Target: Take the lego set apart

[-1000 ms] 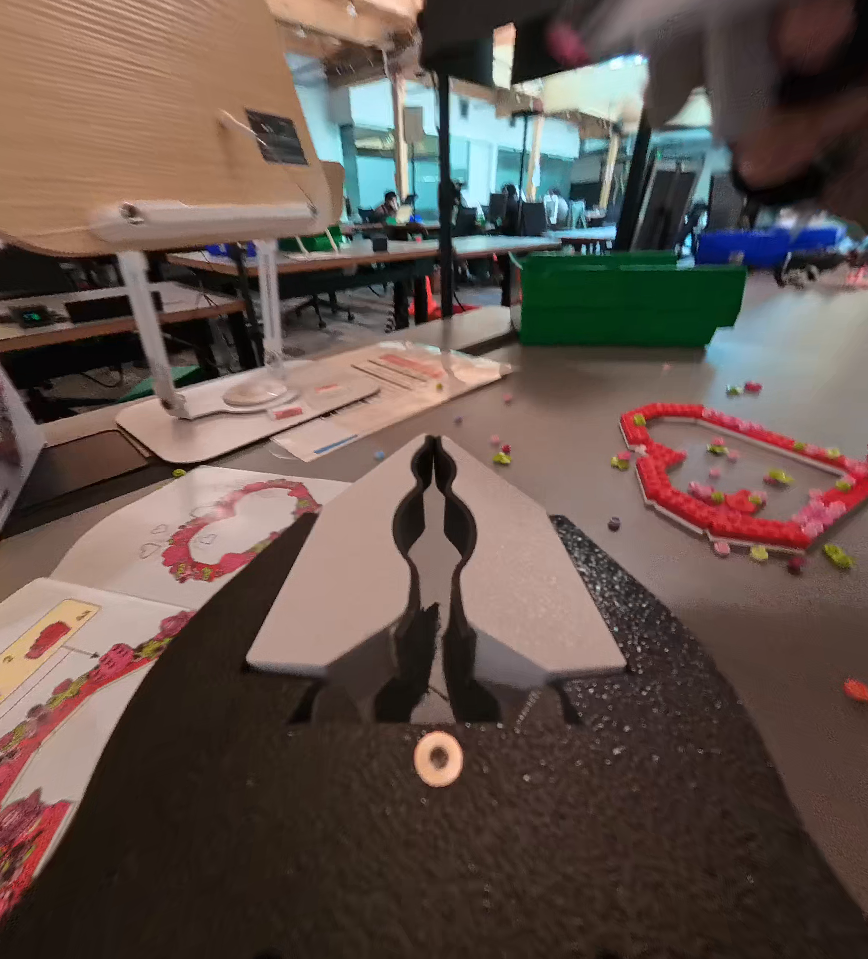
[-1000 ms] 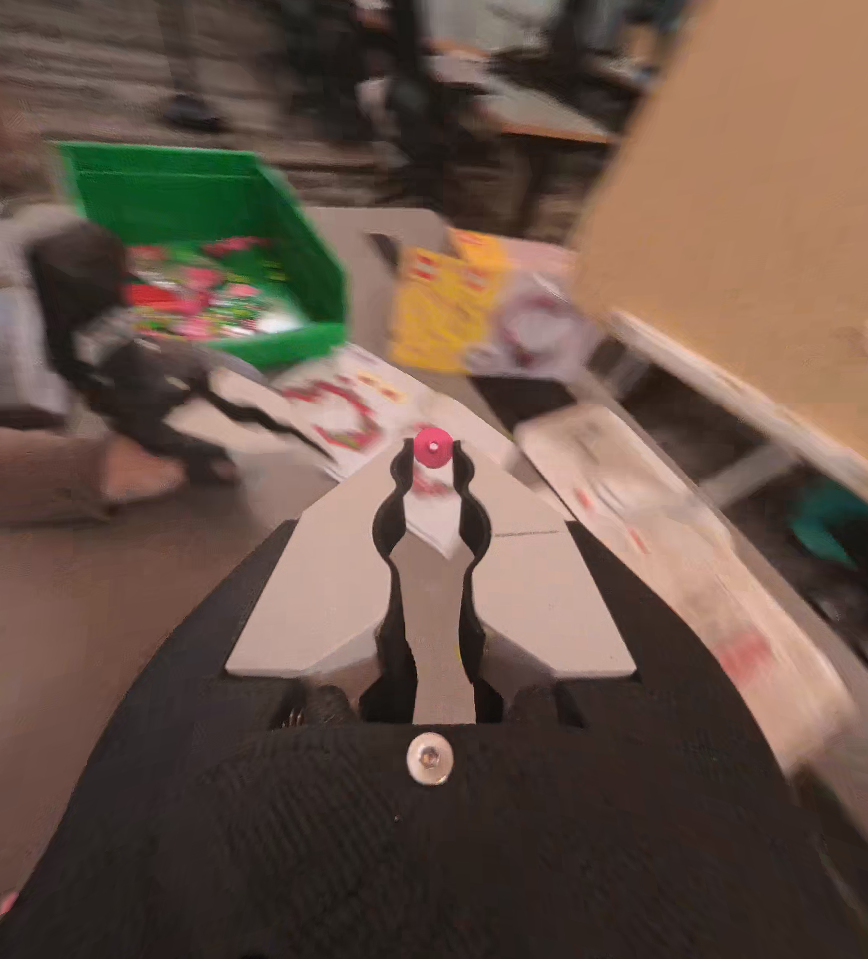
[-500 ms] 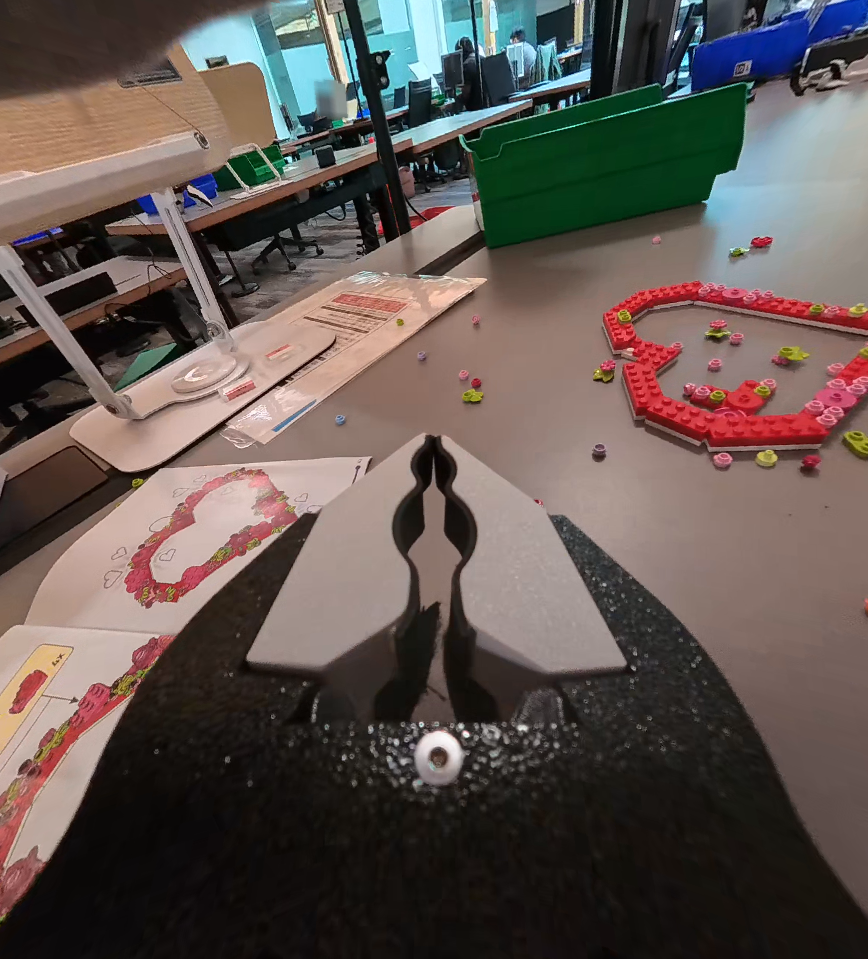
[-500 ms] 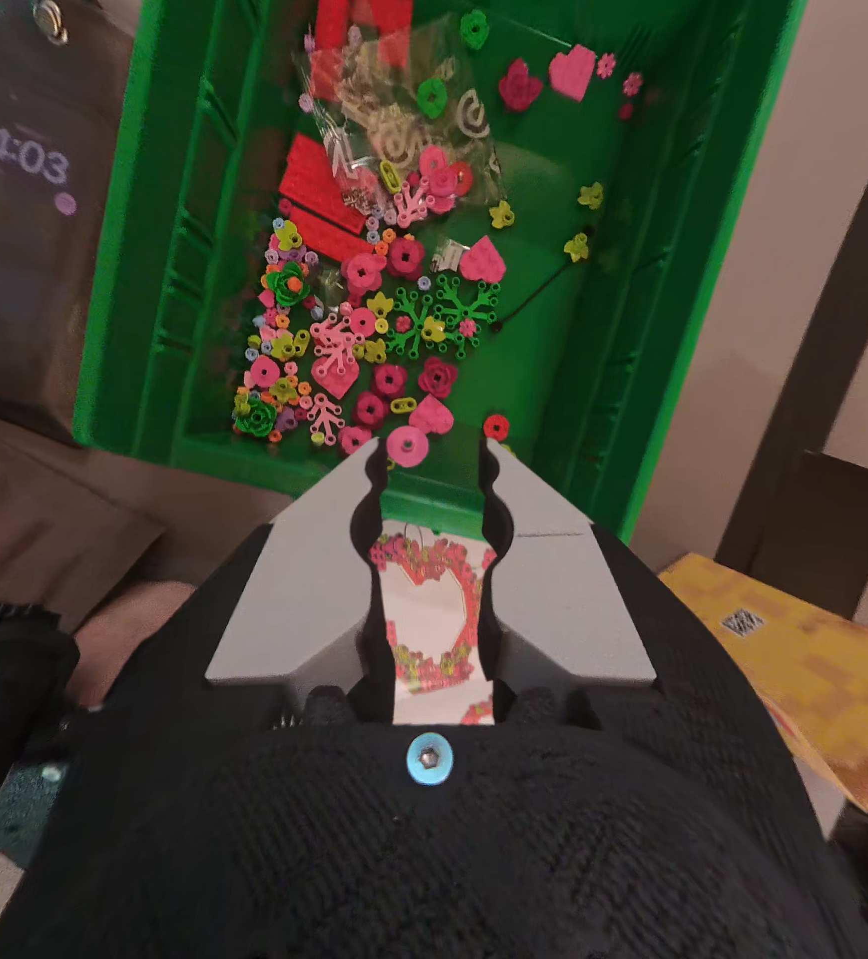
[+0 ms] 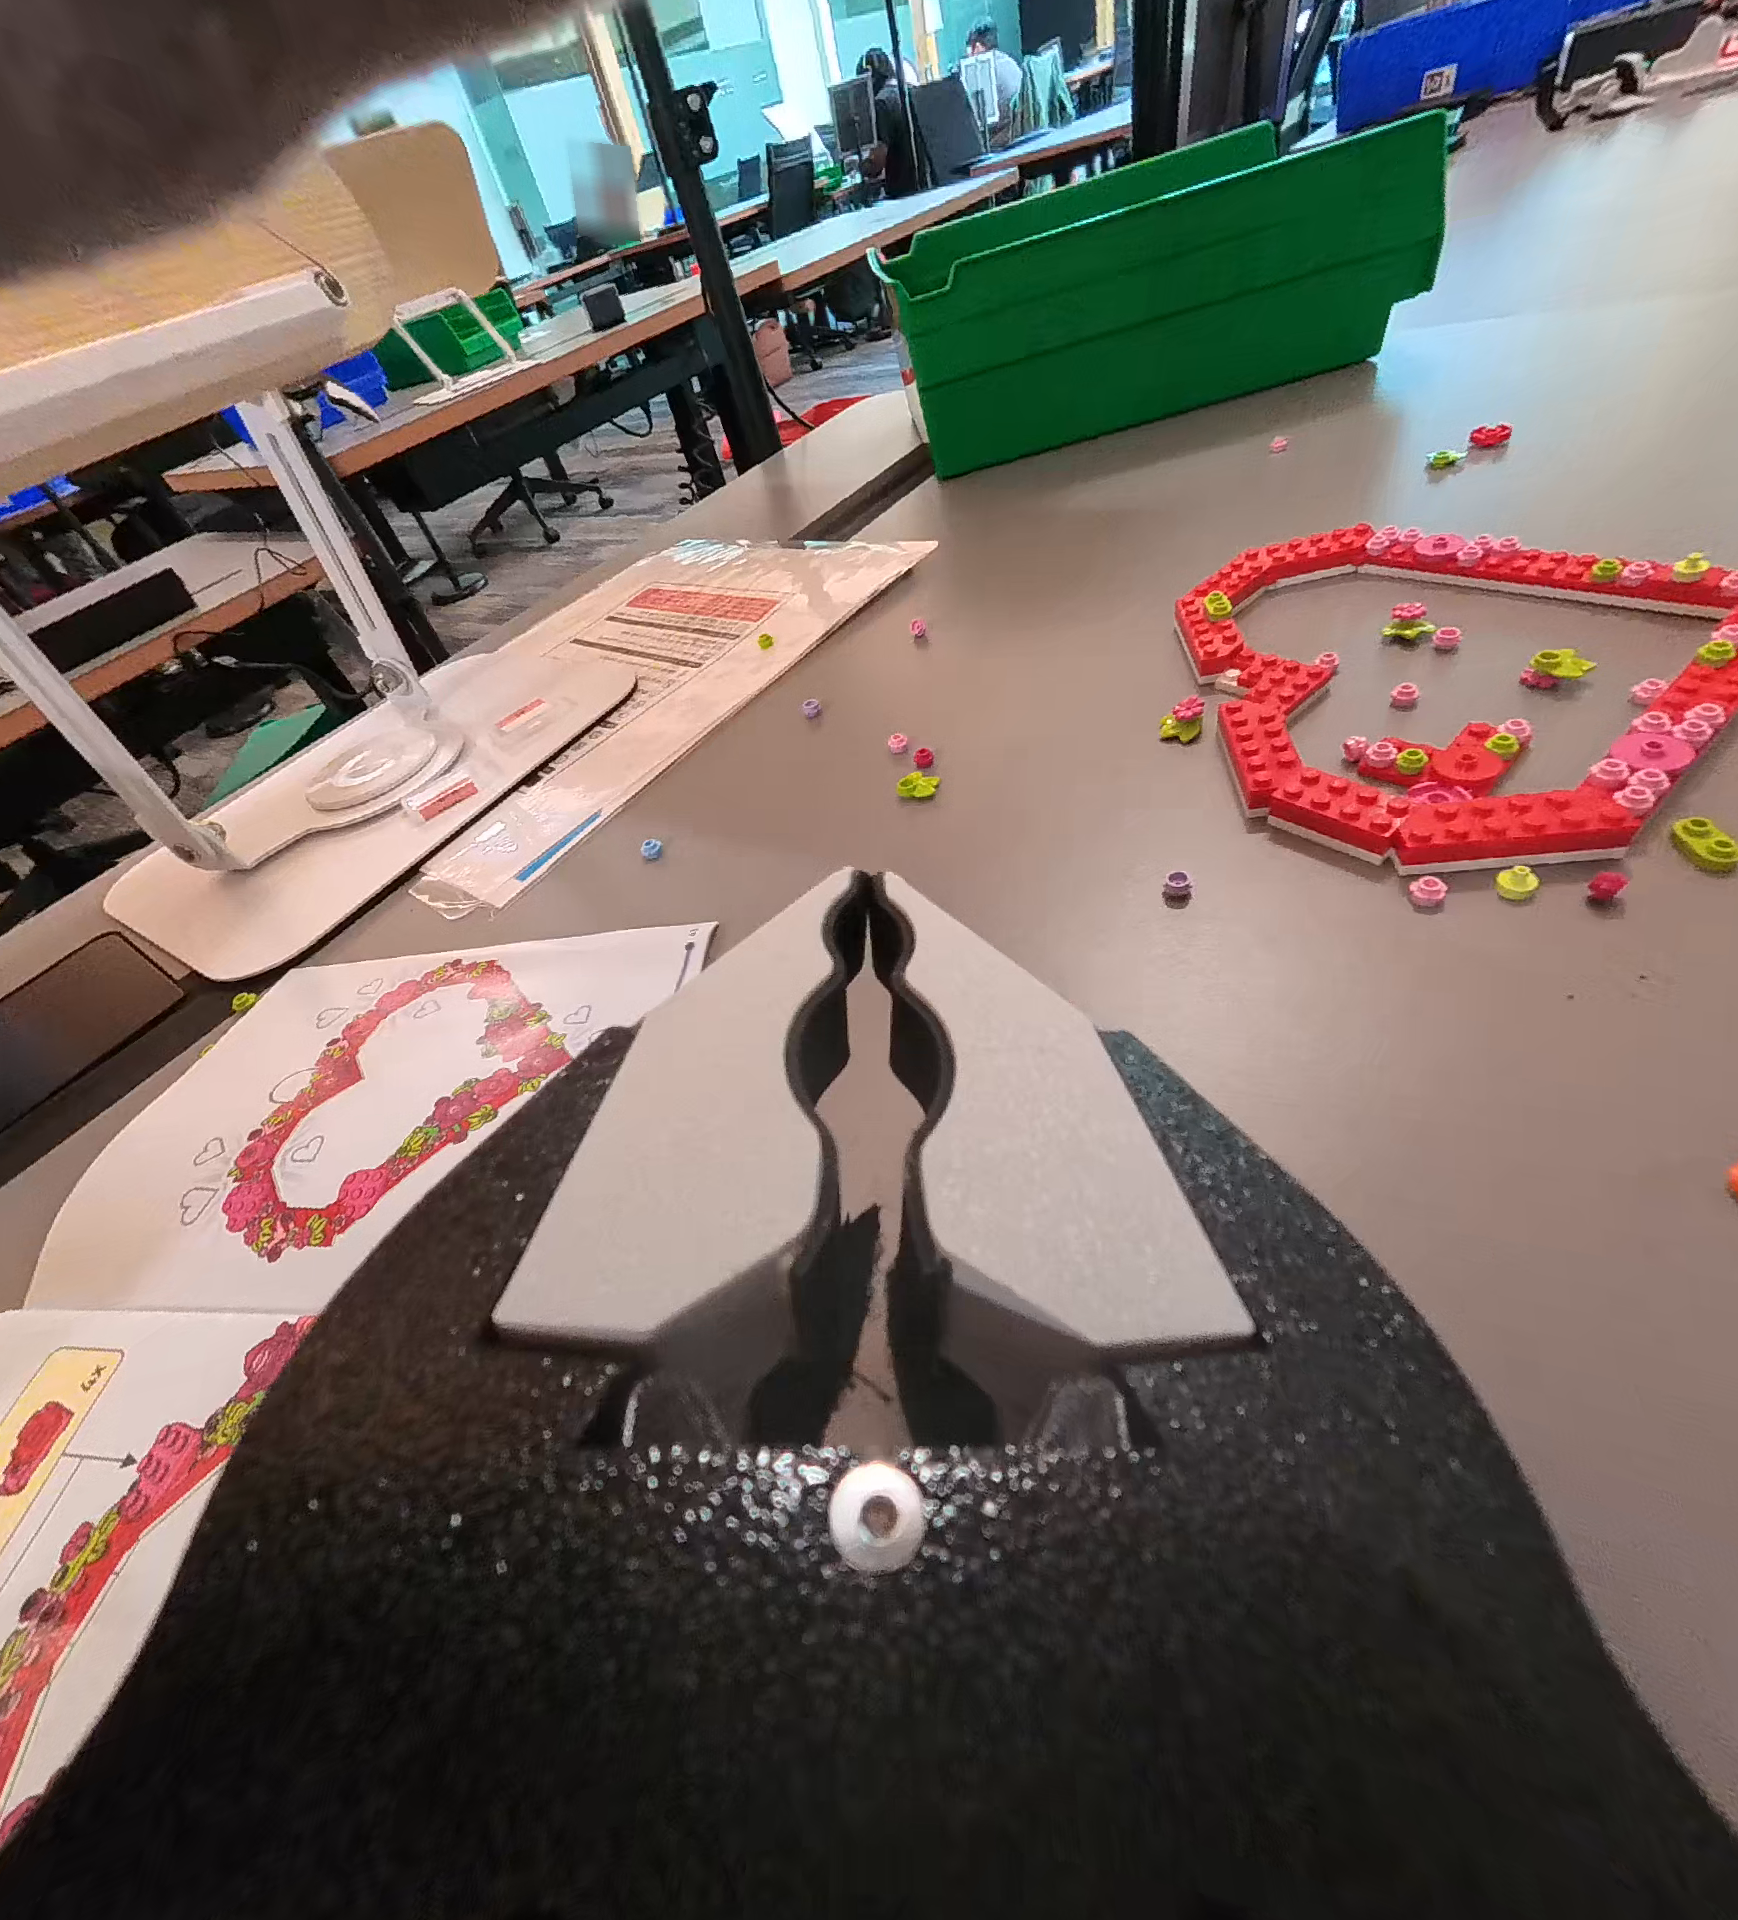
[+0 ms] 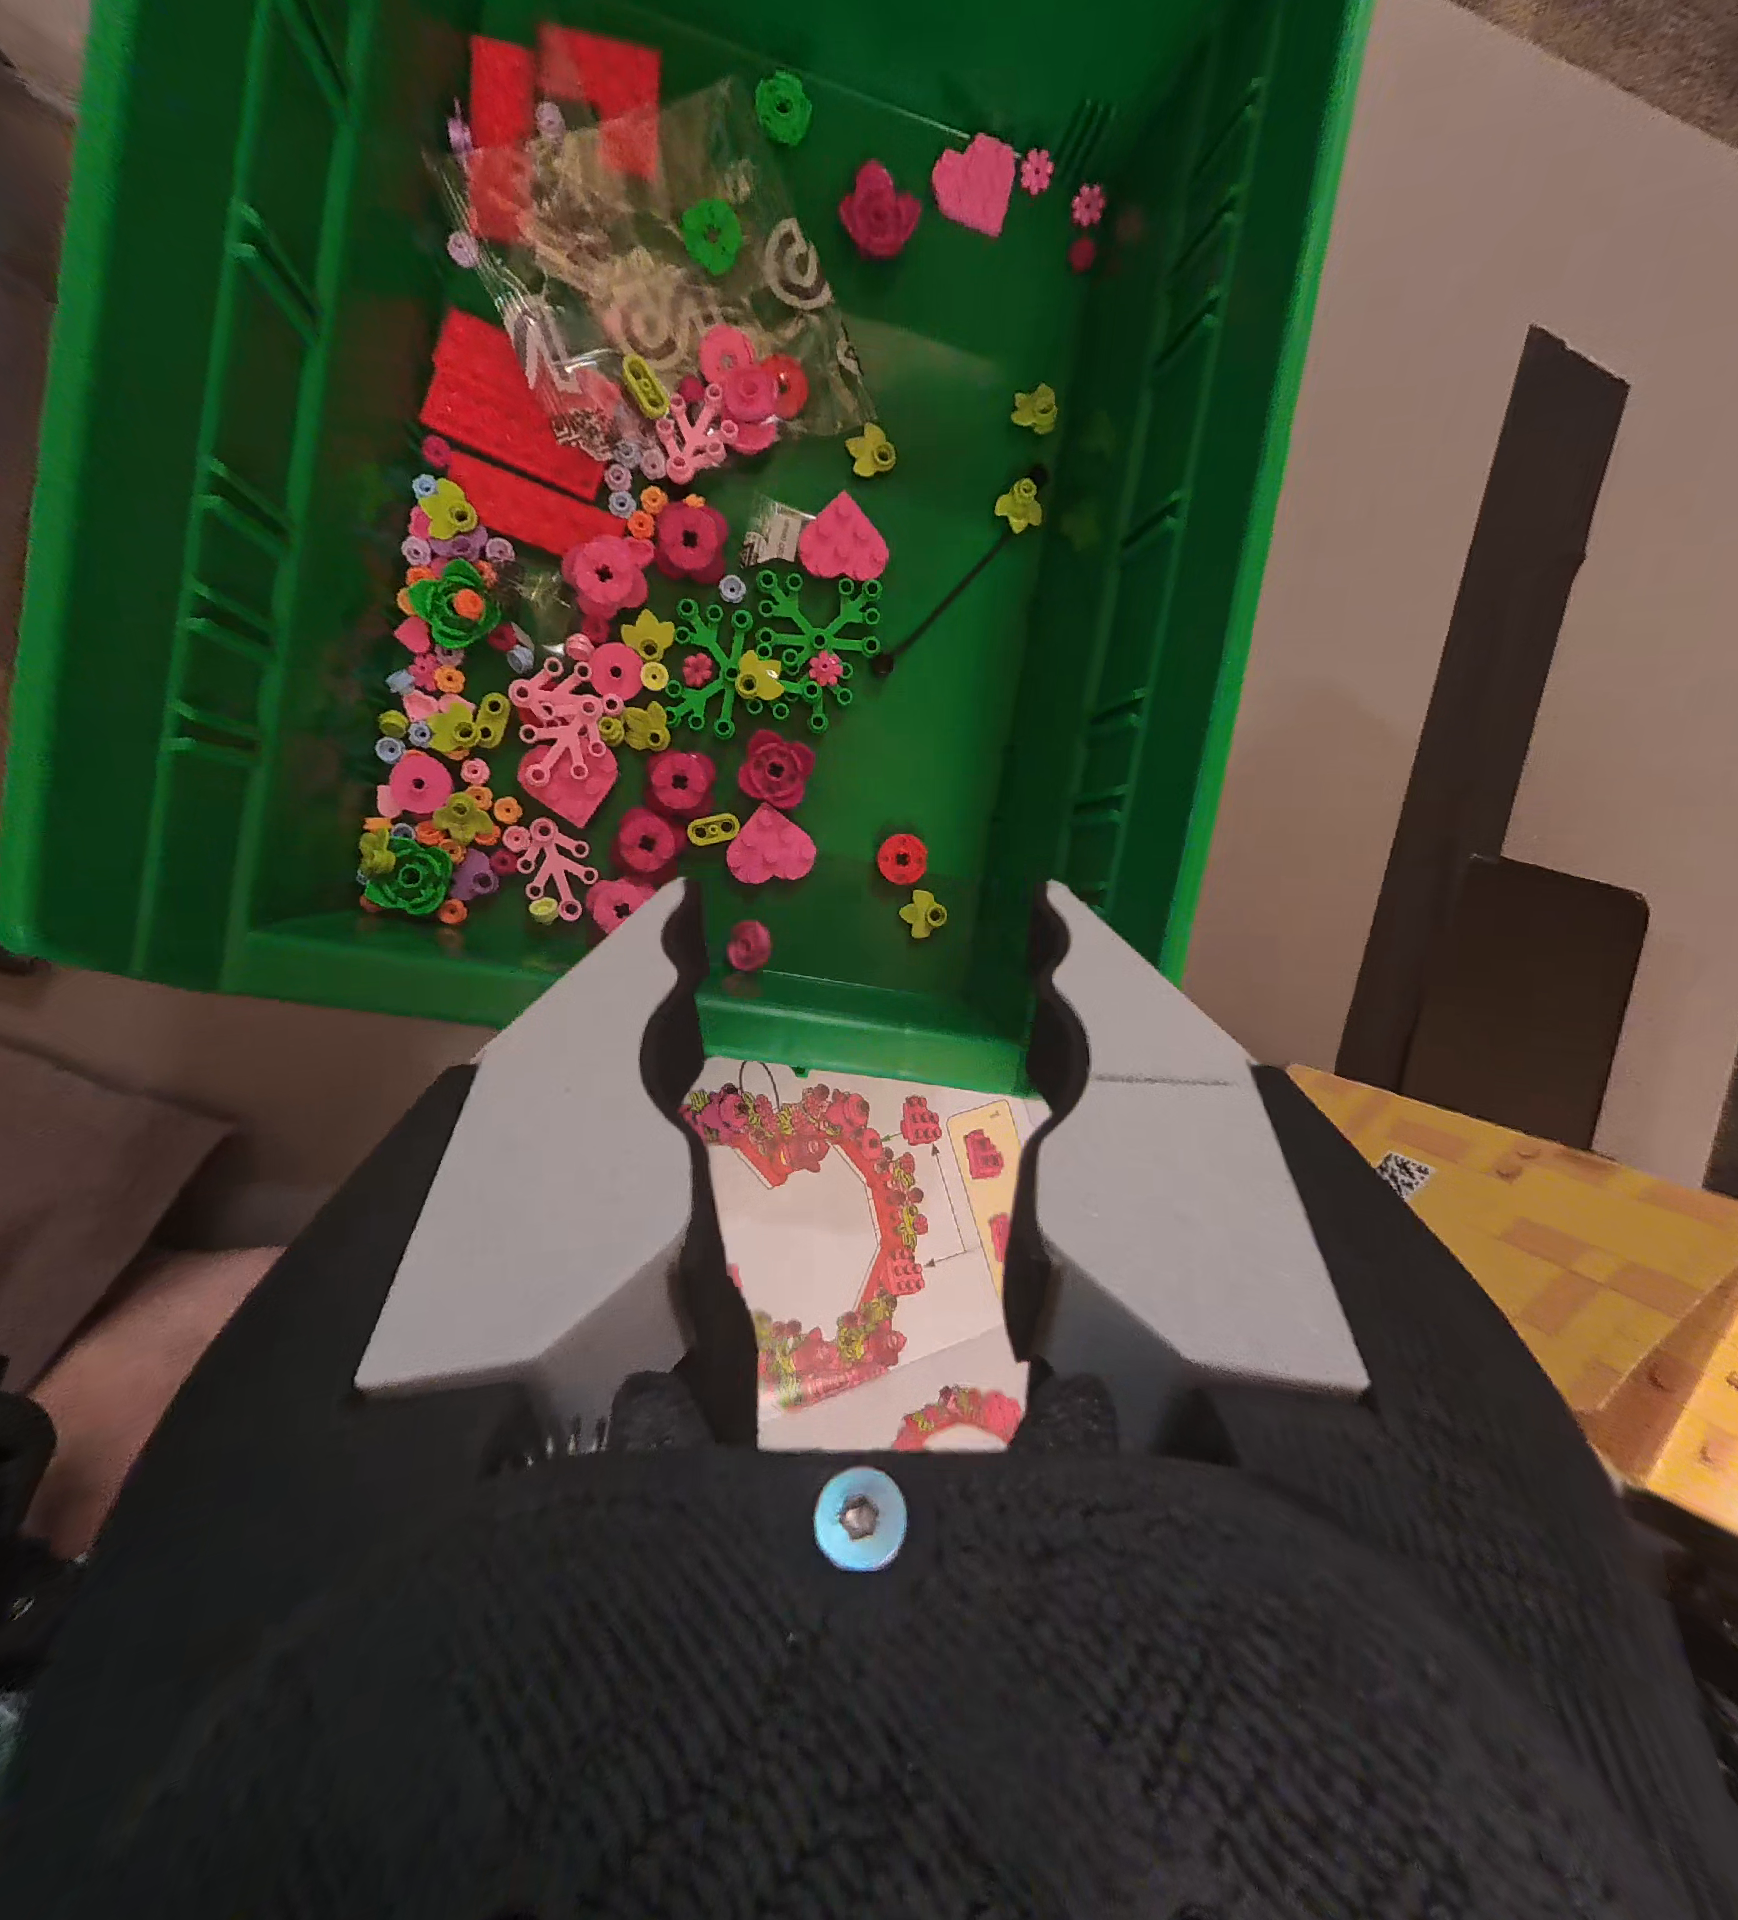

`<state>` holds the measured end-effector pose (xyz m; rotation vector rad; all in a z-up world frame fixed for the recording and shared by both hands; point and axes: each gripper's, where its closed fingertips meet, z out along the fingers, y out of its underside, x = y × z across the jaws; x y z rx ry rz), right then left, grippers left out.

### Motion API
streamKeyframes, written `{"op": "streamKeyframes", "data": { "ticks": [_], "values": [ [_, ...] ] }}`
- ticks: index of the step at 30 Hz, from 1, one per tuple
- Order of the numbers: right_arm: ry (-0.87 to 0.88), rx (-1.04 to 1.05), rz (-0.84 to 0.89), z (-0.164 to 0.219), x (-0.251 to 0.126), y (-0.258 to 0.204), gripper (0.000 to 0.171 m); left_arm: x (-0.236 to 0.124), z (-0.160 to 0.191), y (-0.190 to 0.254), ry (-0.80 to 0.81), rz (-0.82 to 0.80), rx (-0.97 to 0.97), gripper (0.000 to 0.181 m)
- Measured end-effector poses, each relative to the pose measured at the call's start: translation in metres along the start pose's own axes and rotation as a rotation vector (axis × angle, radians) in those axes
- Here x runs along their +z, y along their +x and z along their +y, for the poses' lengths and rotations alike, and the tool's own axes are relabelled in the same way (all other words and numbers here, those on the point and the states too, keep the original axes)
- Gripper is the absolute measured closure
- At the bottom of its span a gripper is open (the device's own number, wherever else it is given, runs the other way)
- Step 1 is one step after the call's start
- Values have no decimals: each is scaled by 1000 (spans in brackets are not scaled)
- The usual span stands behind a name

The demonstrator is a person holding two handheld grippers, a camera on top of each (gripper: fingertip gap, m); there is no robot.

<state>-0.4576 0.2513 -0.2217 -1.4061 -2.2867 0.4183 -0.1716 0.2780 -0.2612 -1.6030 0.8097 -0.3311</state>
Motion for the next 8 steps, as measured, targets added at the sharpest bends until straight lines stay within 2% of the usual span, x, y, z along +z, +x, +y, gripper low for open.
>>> {"op": "streamKeyframes", "data": {
  "ticks": [1, 5, 8],
  "values": [
    [-4, -2, 7, 4, -6, 0, 107, 0, 0, 0, -1, -1, 4, 181],
    [43, 42, 95, 45, -61, 12, 112, -4, 0, -10, 7, -49, -13, 181],
    [100, 203, 216, 121, -105, 26, 122, -7, -4, -22, 44, -81, -70, 181]
  ]
}}
